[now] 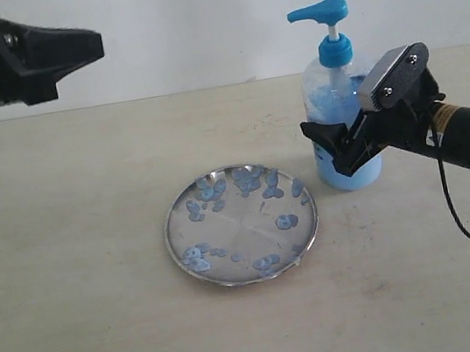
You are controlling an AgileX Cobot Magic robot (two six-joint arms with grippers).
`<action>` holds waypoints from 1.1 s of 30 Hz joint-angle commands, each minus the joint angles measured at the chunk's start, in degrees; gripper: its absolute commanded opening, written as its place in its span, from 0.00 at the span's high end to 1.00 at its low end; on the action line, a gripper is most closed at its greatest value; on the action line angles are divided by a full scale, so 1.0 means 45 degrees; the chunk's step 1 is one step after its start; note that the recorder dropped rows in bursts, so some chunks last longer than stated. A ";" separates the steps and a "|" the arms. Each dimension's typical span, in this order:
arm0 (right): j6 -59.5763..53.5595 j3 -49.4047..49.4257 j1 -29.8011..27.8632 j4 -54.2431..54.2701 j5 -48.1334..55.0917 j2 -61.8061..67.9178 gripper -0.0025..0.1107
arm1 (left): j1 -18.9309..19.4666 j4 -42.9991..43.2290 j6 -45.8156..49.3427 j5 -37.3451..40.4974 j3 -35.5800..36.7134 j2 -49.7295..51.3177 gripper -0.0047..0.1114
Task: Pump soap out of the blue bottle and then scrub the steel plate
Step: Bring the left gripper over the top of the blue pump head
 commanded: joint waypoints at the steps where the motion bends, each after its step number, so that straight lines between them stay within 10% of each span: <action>1: 0.0288 0.0109 0.0005 -0.0975 0.1011 0.0057 0.98 | -0.0081 -0.0454 0.0086 -0.1555 -0.1339 0.1031 0.92; 18: 0.0689 0.0109 0.0005 -0.2022 0.2347 0.0057 0.98 | -0.4514 -0.0610 0.2560 -0.0148 -0.5207 0.3927 0.92; 33: 0.0665 0.0109 0.0005 -0.2097 0.2347 0.0057 0.98 | -0.5238 -0.0610 0.2366 0.0631 -0.8092 0.6712 0.92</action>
